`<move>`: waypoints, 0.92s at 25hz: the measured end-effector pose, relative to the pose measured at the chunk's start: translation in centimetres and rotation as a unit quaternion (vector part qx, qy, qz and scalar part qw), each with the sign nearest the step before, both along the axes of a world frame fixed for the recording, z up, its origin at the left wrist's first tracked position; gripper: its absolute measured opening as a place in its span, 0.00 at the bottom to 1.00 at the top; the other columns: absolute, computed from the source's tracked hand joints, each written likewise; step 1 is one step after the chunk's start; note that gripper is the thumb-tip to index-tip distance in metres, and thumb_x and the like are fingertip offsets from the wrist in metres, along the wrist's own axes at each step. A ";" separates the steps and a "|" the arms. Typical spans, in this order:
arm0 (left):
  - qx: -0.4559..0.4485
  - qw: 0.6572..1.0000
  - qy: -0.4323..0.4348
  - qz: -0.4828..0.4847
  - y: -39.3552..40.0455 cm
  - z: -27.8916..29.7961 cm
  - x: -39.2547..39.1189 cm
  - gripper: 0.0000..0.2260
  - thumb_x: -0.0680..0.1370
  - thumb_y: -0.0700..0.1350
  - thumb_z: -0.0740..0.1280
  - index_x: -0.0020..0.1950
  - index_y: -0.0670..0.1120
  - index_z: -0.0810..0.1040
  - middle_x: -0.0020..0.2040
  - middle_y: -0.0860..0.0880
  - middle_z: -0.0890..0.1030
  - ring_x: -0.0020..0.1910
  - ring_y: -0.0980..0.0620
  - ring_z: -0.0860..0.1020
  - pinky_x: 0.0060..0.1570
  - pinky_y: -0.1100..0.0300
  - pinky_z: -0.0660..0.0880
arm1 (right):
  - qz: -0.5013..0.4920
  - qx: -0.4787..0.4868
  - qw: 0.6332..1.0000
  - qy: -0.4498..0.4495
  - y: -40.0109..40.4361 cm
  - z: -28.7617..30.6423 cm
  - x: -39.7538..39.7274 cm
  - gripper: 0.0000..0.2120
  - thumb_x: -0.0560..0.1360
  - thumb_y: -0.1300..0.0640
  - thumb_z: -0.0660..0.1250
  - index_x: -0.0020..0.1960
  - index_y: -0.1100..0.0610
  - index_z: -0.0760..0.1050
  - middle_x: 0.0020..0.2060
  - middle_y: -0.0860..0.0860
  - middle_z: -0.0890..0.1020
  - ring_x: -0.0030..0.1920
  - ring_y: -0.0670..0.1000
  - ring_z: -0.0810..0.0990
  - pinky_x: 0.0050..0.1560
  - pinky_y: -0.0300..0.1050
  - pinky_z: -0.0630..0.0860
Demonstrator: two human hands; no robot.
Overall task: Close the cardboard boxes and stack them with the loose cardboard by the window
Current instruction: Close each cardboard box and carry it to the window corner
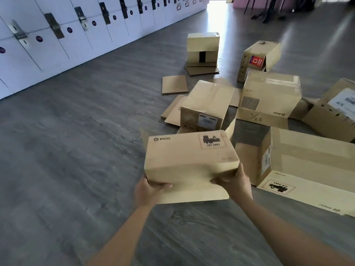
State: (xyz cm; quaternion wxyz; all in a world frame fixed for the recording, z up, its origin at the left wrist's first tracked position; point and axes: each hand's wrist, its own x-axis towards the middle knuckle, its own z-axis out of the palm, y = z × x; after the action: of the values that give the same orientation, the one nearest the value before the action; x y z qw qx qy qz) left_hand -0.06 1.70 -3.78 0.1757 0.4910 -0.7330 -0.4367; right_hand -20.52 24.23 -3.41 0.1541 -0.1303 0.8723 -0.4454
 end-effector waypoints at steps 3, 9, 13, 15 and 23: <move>-0.013 0.999 -0.034 -0.014 0.5 -1.4 1.2 0.32 0.59 0.55 0.85 0.56 0.48 0.77 0.47 0.53 0.81 0.51 0.47 0.81 0.42 0.56 0.74 | -0.001 0.027 0.999 -0.018 0.8 -2.1 1.4 0.43 0.57 0.43 0.84 0.63 0.48 0.64 0.53 0.49 0.81 0.55 0.57 0.79 0.50 0.54 0.78; 0.087 0.994 0.015 -0.061 -0.8 0.8 1.4 0.41 0.55 0.70 0.80 0.62 0.53 0.78 0.53 0.55 0.85 0.53 0.56 0.82 0.55 0.53 0.80 | 0.091 0.081 0.991 -0.060 1.6 0.1 -1.3 0.54 0.50 0.32 0.81 0.69 0.50 0.66 0.56 0.46 0.77 0.61 0.54 0.76 0.51 0.46 0.73; 0.092 0.993 0.080 -0.007 -1.7 3.4 -0.3 0.42 0.60 0.76 0.69 0.63 0.48 0.77 0.52 0.53 0.83 0.51 0.55 0.81 0.47 0.55 0.78 | 0.102 -0.014 0.989 -0.104 0.6 3.2 -2.9 0.57 0.47 0.25 0.76 0.69 0.53 0.68 0.54 0.45 0.80 0.54 0.48 0.80 0.49 0.46 0.80; 0.126 0.990 0.058 0.001 -2.5 4.5 -1.6 0.41 0.63 0.76 0.70 0.61 0.45 0.76 0.53 0.51 0.81 0.52 0.52 0.79 0.47 0.55 0.75 | 0.081 -0.038 0.984 -0.156 -0.7 4.6 -3.6 0.48 0.57 0.25 0.73 0.68 0.53 0.70 0.52 0.46 0.81 0.50 0.46 0.80 0.41 0.42 0.77; 0.129 0.988 0.062 0.052 -3.1 5.0 -2.9 0.36 0.63 0.71 0.75 0.60 0.46 0.78 0.51 0.52 0.82 0.48 0.56 0.79 0.42 0.61 0.75 | 0.051 -0.030 0.985 -0.161 -3.9 6.6 -4.8 0.29 0.69 0.42 0.77 0.62 0.55 0.69 0.53 0.51 0.82 0.48 0.49 0.81 0.45 0.46 0.81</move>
State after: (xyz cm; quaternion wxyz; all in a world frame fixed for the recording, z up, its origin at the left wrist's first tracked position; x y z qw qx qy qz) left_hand -2.98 -1.38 1.25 0.1785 0.5192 -0.6318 -0.5472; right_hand -25.33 20.32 3.20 0.3111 -0.1056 0.8146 -0.4781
